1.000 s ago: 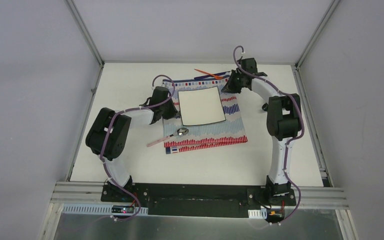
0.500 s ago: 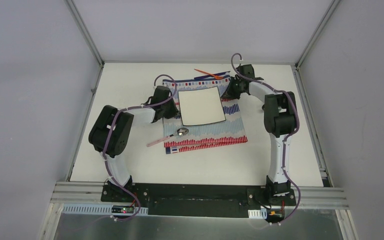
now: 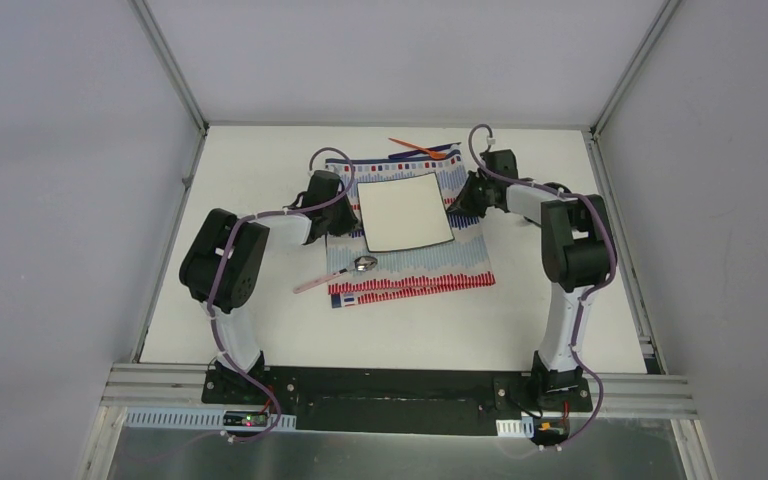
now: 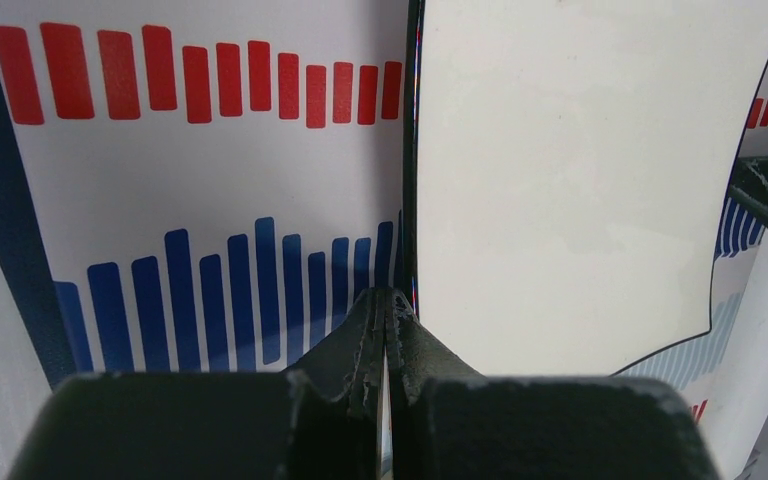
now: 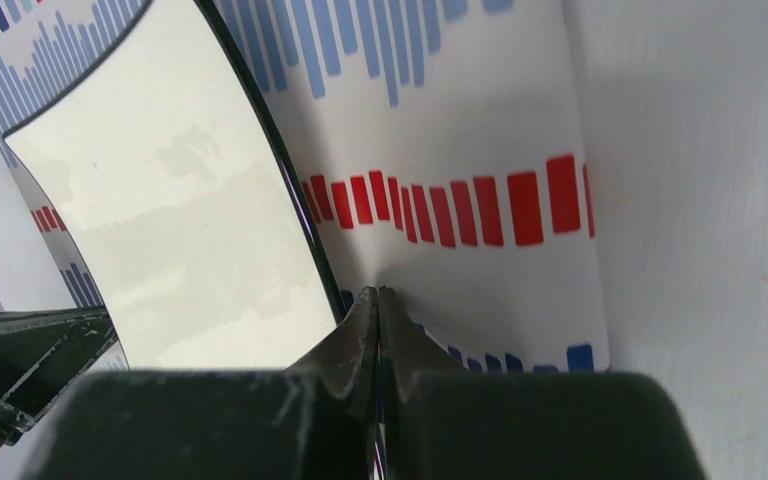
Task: Set the dinner table for one person
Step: Pick up the fork at the center of the board.
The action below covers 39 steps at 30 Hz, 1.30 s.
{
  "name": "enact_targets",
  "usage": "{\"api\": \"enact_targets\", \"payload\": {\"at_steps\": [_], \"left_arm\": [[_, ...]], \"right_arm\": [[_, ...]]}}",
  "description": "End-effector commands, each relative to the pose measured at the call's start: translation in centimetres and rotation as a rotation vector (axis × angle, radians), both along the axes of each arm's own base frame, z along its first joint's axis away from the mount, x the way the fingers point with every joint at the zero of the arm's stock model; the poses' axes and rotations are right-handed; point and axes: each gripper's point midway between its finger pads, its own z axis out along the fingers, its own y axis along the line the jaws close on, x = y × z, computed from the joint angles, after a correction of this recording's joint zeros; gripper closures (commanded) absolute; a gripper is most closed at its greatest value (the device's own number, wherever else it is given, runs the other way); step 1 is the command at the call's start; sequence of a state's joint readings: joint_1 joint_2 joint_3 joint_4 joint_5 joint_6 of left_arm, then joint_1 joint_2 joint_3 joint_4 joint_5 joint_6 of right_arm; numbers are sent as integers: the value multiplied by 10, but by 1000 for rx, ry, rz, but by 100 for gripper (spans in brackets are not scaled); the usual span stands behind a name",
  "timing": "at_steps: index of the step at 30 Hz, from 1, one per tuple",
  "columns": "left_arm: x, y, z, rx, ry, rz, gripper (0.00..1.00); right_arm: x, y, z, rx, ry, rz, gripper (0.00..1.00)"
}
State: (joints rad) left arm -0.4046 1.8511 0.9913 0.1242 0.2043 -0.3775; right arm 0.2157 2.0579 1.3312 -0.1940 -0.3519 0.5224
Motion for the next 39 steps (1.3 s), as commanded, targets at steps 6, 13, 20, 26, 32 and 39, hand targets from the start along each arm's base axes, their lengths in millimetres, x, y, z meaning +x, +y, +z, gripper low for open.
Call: {"api": "enact_targets", "payload": {"at_steps": [6,13,20,26,32,39], "left_arm": [[-6,-1,-15,13,14,-18,100],[-13,36,-3,148,24,118,100],[-19,112,56,418,9,415,62],[-27,118,109,393,-31,442,56],[-52,100,121,313,25,357,56],[-79,88,93,440,152,289,55]], "right_arm": [[-25,3,-1,-35,30,8,100],[-4,-6,18,-107,-9,-15,98],[16,-21,61,-203,-96,-47,75],[14,-27,99,-223,-161,-49,73],[0,-23,142,-166,-240,-47,73],[2,-16,173,-179,-266,16,69]]}}
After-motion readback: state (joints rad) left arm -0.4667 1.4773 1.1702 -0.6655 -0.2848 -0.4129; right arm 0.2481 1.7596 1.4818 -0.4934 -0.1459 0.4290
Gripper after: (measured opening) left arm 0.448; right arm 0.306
